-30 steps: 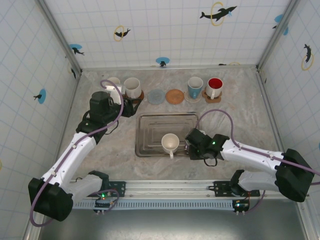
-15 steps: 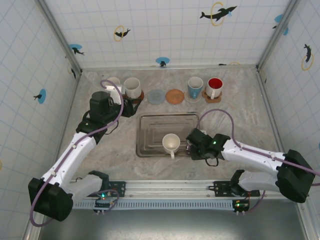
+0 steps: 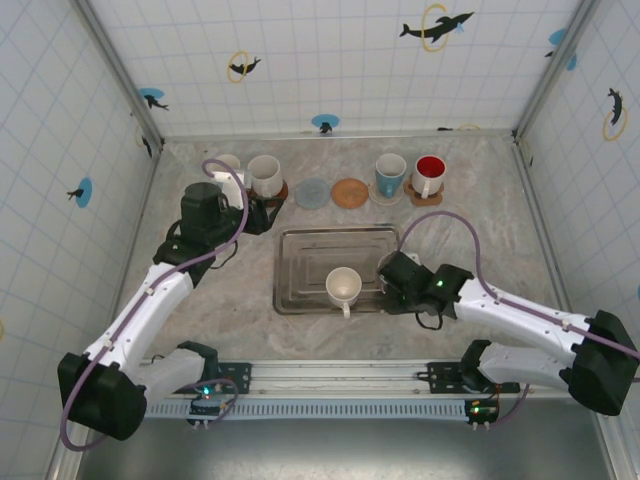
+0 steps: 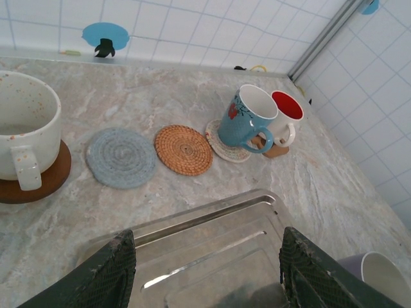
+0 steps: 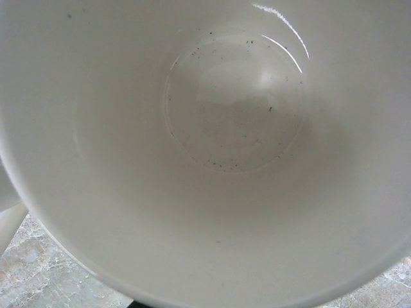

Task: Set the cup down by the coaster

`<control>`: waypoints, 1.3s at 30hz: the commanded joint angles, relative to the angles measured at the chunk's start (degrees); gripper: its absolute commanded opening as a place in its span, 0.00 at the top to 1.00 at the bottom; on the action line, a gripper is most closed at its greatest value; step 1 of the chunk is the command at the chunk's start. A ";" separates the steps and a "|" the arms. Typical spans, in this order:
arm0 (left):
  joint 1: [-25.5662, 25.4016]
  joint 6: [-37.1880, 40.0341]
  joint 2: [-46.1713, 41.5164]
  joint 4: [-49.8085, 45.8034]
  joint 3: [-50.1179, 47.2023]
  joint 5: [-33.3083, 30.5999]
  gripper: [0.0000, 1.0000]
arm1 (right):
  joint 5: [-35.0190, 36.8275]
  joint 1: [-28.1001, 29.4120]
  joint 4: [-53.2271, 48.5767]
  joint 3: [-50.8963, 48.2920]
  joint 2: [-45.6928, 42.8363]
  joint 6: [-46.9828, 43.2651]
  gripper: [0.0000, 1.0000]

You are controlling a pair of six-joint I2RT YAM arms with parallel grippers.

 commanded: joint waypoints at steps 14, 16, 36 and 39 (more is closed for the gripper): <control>-0.35 2.81 0.22 -0.58 0.45 0.52 0.40 | -0.56 -6.00 1.78 11.76 5.73 -8.46 1.00; -0.35 2.90 0.31 -0.64 0.49 0.49 0.40 | -1.23 -7.00 2.35 13.10 7.25 -9.80 1.00; -0.29 4.38 1.72 -1.50 0.86 -0.40 0.40 | -10.80 -16.99 4.71 34.58 27.91 -22.58 1.00; -0.35 4.48 2.17 -1.89 1.08 -0.72 0.40 | -11.63 -17.69 2.84 39.70 31.87 -24.56 1.00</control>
